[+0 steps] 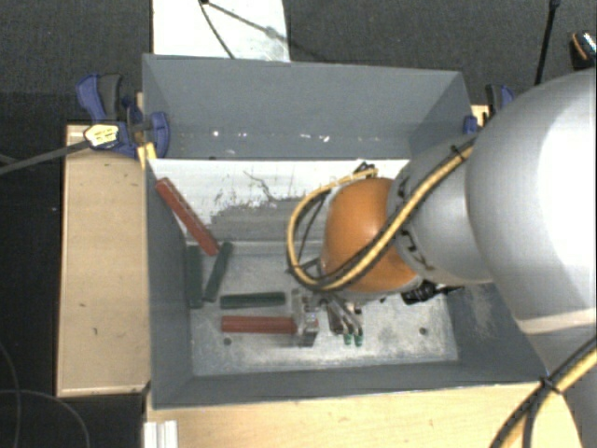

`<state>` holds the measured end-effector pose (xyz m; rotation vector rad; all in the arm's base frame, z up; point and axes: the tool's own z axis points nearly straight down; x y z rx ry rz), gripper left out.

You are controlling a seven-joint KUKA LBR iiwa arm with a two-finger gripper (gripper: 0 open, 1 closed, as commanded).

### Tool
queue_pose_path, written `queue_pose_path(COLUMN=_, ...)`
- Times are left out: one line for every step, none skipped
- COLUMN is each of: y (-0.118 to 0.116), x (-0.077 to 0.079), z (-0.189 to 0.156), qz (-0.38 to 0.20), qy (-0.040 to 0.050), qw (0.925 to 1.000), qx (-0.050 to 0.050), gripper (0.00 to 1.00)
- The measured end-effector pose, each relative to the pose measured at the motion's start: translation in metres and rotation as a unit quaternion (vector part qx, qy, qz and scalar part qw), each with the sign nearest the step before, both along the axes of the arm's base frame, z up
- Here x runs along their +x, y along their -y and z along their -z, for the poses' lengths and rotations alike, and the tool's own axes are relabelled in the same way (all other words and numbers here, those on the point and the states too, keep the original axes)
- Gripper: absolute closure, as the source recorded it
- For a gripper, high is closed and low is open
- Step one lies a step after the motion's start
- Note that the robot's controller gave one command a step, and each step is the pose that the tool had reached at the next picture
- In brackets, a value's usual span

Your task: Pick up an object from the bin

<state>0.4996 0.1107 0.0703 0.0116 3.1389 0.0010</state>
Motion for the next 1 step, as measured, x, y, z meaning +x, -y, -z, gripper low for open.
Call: queue_pose_path(y=-0.0478, x=0.0097, z=-0.1494, qz=-0.007, qy=0.0038, qw=1.0, qx=0.002, gripper=1.0)
